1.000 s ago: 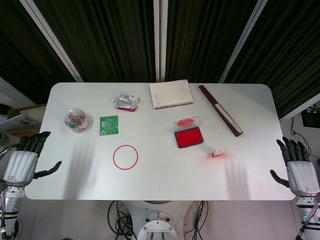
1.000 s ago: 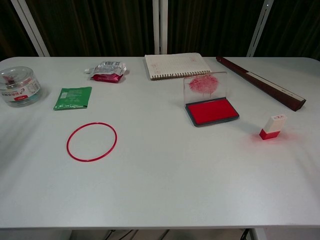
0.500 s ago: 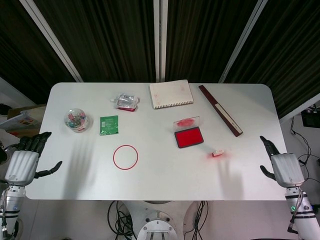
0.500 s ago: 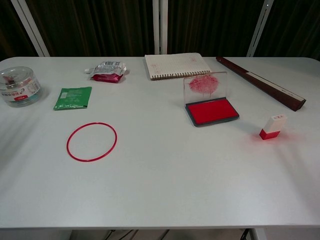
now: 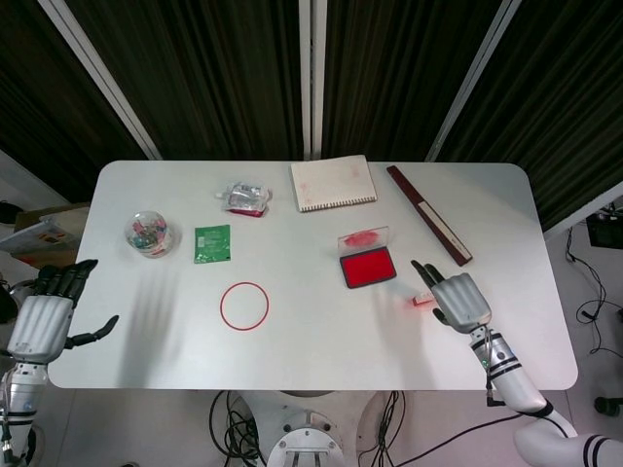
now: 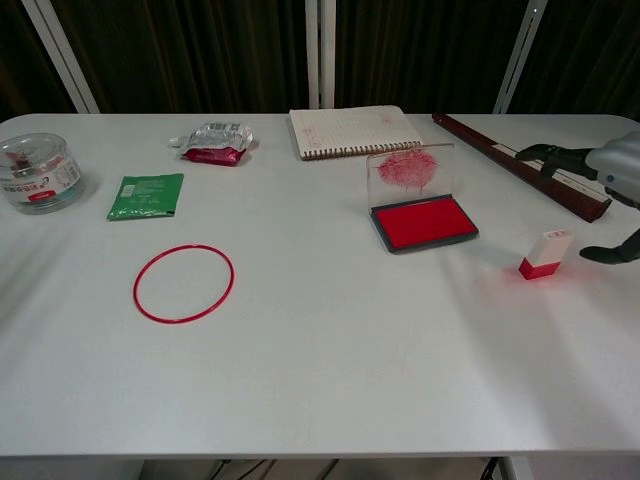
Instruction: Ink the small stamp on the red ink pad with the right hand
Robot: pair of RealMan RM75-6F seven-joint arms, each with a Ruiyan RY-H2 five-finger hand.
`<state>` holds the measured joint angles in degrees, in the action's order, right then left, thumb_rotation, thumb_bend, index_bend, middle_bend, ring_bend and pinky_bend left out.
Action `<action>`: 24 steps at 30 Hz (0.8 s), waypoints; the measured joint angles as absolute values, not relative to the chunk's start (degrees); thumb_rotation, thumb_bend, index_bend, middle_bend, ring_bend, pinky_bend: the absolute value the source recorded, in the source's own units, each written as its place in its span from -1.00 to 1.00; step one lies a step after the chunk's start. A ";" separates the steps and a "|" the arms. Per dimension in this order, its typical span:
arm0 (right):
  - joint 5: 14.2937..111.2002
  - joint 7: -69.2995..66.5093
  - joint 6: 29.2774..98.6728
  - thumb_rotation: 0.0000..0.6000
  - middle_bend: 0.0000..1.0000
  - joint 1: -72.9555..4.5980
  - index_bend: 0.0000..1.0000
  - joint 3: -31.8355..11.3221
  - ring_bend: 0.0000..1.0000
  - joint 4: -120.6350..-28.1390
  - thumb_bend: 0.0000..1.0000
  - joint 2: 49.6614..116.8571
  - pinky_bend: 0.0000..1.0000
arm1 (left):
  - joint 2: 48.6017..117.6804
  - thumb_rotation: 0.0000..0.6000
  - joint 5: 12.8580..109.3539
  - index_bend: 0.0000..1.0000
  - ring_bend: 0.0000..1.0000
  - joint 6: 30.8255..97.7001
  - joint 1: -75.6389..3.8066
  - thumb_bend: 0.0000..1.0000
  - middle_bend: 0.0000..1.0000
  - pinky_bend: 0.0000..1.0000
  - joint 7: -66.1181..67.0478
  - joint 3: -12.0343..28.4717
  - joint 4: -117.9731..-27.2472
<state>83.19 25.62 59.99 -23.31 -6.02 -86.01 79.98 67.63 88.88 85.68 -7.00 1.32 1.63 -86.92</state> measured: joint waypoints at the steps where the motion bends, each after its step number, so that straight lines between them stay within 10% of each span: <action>1: 82.38 26.24 59.39 1.00 -0.59 -23.69 -0.85 -6.08 0.81 -85.39 -0.71 80.88 1.00 | 67.58 -0.20 88.88 -0.88 -0.74 85.78 -6.93 -0.61 -0.75 -0.60 1.21 1.60 -86.86; 24: 81.28 23.98 62.56 1.00 -0.25 -24.67 -0.17 -4.42 0.81 -76.11 -0.64 88.03 1.00 | 67.81 -0.19 88.71 -0.88 -0.74 85.60 -6.71 -0.61 -0.76 -0.60 -0.14 1.37 -85.40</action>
<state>81.28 23.98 62.56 -24.67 -4.42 -76.11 88.03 67.81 88.71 85.60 -6.71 -0.14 1.37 -85.40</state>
